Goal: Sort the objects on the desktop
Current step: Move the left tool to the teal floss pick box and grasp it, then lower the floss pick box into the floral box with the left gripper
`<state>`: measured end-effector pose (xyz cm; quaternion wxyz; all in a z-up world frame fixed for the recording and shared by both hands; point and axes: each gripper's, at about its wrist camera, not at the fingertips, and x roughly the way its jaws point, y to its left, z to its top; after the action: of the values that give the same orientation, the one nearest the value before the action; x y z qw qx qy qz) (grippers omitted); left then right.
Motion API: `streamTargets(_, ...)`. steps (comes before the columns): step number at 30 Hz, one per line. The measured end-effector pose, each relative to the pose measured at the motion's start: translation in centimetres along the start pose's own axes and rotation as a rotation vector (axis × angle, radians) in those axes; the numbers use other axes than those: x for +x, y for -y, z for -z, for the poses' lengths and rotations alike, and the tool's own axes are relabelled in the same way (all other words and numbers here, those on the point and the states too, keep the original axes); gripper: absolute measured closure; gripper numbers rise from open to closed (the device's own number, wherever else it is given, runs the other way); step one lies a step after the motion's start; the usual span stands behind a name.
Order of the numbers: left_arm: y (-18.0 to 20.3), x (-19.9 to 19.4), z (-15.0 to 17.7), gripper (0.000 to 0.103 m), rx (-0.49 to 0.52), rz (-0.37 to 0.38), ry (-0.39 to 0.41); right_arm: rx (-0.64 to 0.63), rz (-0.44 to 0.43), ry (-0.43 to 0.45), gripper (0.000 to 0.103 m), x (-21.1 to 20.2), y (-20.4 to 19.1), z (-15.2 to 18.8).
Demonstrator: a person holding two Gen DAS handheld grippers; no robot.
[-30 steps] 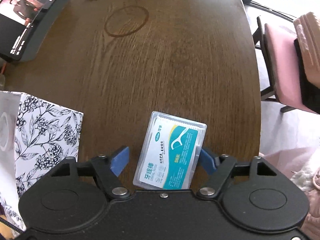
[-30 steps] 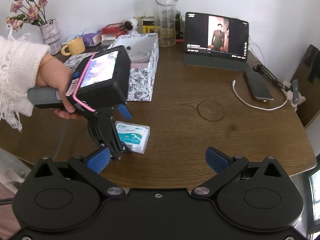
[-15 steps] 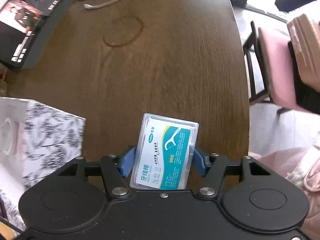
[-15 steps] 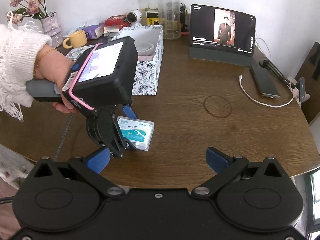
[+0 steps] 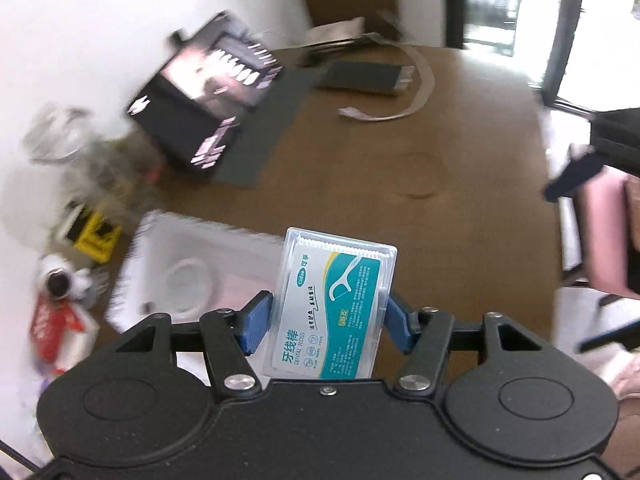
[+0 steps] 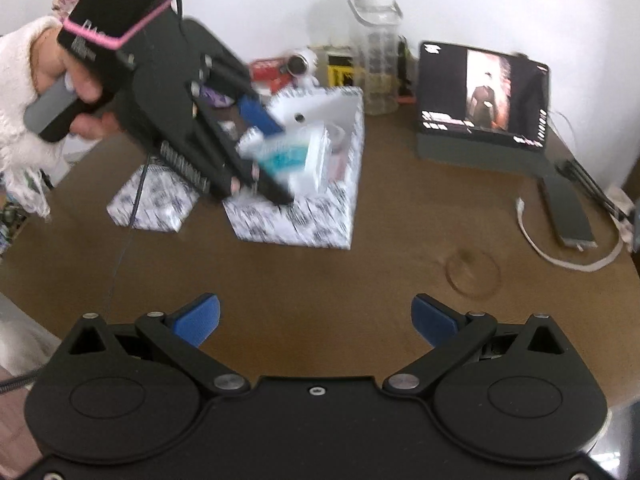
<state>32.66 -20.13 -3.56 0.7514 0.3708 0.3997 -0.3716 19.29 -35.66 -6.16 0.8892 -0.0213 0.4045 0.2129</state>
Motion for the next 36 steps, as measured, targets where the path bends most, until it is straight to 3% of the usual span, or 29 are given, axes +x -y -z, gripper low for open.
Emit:
streamTargets(4,-4.9,3.4,0.3,0.044,-0.046,0.005,-0.044,0.003,-0.029,0.011,0.0,1.9,-0.2,-2.5)
streamTargets(8,-7.0,7.4,1.2,0.044,-0.054,0.1,-0.086,0.001,-0.03,-0.009,0.0,4.1,-0.6,-4.0)
streamTargets(16,-6.6,13.6,2.3,0.044,0.096,0.26,-0.167,0.046,0.044,-0.11,0.0,8.2,-0.1,-4.9)
streamTargets(21,-7.5,14.3,2.0,0.044,0.108,0.362,-0.14,0.086,0.079,-0.145,0.0,9.6,0.2,-5.1)
streamTargets(27,-8.6,14.7,2.2,0.044,0.095,0.394,-0.139,0.109,0.092,-0.159,0.0,10.5,0.0,-5.3)
streamTargets(36,-7.4,15.8,3.2,0.044,0.185,0.457,-0.18,0.126,0.102,-0.181,0.0,11.4,-0.5,-5.3)
